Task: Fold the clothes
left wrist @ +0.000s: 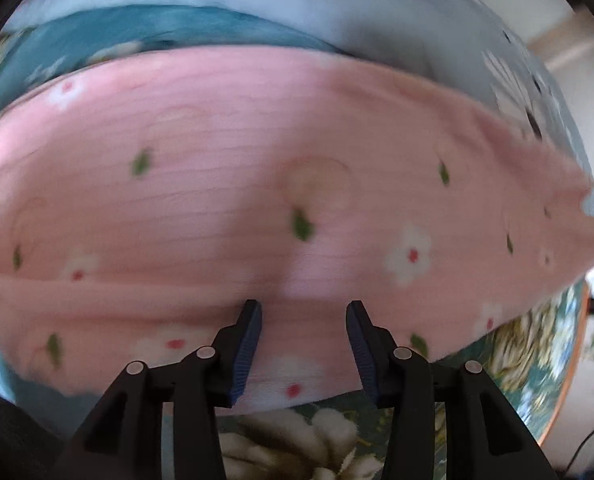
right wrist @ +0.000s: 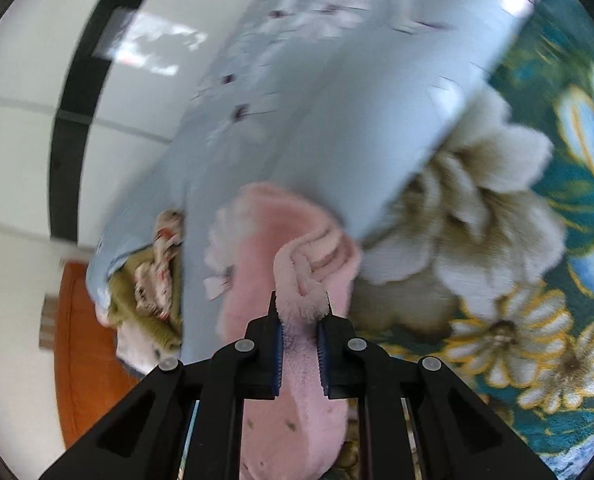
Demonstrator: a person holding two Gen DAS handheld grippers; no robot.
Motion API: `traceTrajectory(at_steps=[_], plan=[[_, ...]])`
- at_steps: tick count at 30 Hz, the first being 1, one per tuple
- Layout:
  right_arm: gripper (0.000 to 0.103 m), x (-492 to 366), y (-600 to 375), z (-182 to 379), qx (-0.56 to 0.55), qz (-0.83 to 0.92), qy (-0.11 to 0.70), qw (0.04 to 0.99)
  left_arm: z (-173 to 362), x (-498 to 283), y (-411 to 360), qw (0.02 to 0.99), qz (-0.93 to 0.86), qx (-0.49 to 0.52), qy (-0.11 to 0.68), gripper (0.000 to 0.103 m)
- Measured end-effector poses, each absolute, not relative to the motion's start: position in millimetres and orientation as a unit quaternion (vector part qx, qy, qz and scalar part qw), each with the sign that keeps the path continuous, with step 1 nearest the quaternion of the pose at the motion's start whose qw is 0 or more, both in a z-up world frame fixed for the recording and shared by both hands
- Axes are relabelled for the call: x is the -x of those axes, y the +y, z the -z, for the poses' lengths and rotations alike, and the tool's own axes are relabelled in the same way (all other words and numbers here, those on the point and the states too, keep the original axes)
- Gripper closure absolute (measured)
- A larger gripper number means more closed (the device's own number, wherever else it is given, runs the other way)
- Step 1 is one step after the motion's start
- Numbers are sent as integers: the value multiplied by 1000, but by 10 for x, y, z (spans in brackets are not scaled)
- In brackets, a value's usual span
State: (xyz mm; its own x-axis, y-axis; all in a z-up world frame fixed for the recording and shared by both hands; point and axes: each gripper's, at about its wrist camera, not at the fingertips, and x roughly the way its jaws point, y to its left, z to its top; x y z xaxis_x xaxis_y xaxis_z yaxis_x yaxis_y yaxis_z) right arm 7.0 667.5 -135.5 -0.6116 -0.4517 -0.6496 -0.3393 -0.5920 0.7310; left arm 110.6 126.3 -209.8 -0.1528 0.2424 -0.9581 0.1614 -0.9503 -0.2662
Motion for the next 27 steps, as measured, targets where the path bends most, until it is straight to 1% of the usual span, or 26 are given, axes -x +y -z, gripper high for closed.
traceTrajectory(at_steps=[4, 8, 12, 15, 17, 18, 19, 21, 24, 27], plan=[[90, -37, 6301, 1035, -433, 800, -406, 84, 1858, -1139, 913, 11, -762, 619, -192, 55], [90, -52, 5778, 687, -424, 821, -351, 151, 1600, -1249, 476, -1, -773, 576, -265, 55], [90, -185, 4959, 385, -419, 838, -254, 239, 1395, -1299, 216, -20, -783, 532, -321, 55], [90, -351, 4271, 350, -428, 836, -178, 295, 1243, -1324, -50, -38, -782, 497, -374, 55], [90, -476, 3807, 466, -444, 823, -141, 326, 1140, -1395, -329, -55, -781, 468, -411, 52], [90, -531, 3589, 541, -453, 814, -127, 340, 1101, -1406, -455, -63, -780, 457, -424, 49], [90, -575, 3394, 643, -464, 804, -124, 351, 1081, -1436, -559, -70, -780, 448, -432, 47], [90, -700, 2953, 912, -492, 782, -96, 370, 1049, -1499, -763, -85, -780, 431, -447, 47], [90, -934, 2386, 1370, -534, 753, -29, 383, 1185, -1590, -1039, -114, -766, 422, -472, 46], [90, -1127, 2129, 1665, -564, 730, 2, 386, 1344, -1686, -1256, -136, -750, 420, -493, 46]])
